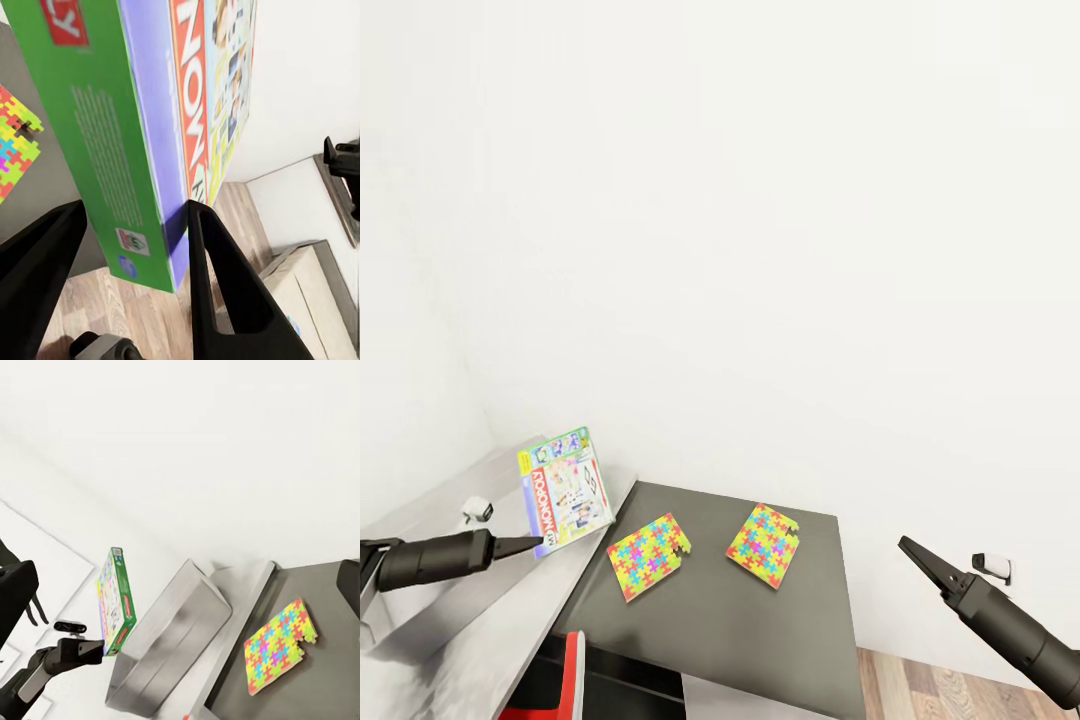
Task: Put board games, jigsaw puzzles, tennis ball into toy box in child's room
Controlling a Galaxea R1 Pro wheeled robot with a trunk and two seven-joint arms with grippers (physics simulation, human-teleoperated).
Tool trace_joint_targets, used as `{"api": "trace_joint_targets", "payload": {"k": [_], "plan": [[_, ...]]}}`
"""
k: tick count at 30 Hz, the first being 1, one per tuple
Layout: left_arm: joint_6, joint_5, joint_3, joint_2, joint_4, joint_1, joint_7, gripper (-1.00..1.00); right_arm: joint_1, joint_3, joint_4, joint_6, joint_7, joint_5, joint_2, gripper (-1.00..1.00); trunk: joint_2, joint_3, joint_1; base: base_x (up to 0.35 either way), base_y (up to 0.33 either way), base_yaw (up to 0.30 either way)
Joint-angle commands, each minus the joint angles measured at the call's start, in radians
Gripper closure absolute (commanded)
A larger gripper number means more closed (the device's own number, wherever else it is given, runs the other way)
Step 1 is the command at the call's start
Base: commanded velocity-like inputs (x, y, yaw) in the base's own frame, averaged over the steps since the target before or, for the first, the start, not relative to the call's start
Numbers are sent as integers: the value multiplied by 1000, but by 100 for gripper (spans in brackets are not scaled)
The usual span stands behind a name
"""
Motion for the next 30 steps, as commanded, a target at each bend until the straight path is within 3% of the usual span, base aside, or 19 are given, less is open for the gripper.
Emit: {"api": "trace_joint_targets", "payload": {"k": [1,5,8,12,15,16,18,23,27,30], "plan": [[16,0,0,1,1,-2,-4,100,-1,-1,0,6,1,-3,0,-100,-2,-2,1,0,0,0],[95,-2,1,9,4,-31,-4,100,-1,-1,1,6,1,-3,0,-100,-2,-2,1,0,0,0],[150,-2,1,11,11,-100,67,100,-1,-1,1,6,1,-3,0,-100,-2,-2,1,0,0,0],[174,-2,2,12,56,-182,152,100,-1,-1,2,6,1,-3,0,-100,-2,-2,1,0,0,0],[178,-2,5,12,164,-286,234,100,-1,-2,3,6,1,-3,0,-100,-2,-2,1,0,0,0],[178,-2,6,12,235,-342,287,100,-1,-2,4,6,1,-3,-1,-100,-2,-2,1,0,0,0],[177,-2,7,12,317,-401,374,100,-1,-2,5,6,1,-4,-1,-100,-2,-2,1,0,0,0],[178,3,10,12,377,-444,522,100,-1,-2,7,6,1,-5,-5,-100,-2,-2,1,0,0,0],[178,3,28,12,389,-464,599,100,-1,-2,8,7,1,-5,-9,-100,-2,-2,1,0,0,0],[178,4,54,12,394,-482,689,100,-1,-2,8,8,1,-5,-10,-100,-2,-2,1,0,0,0]]}}
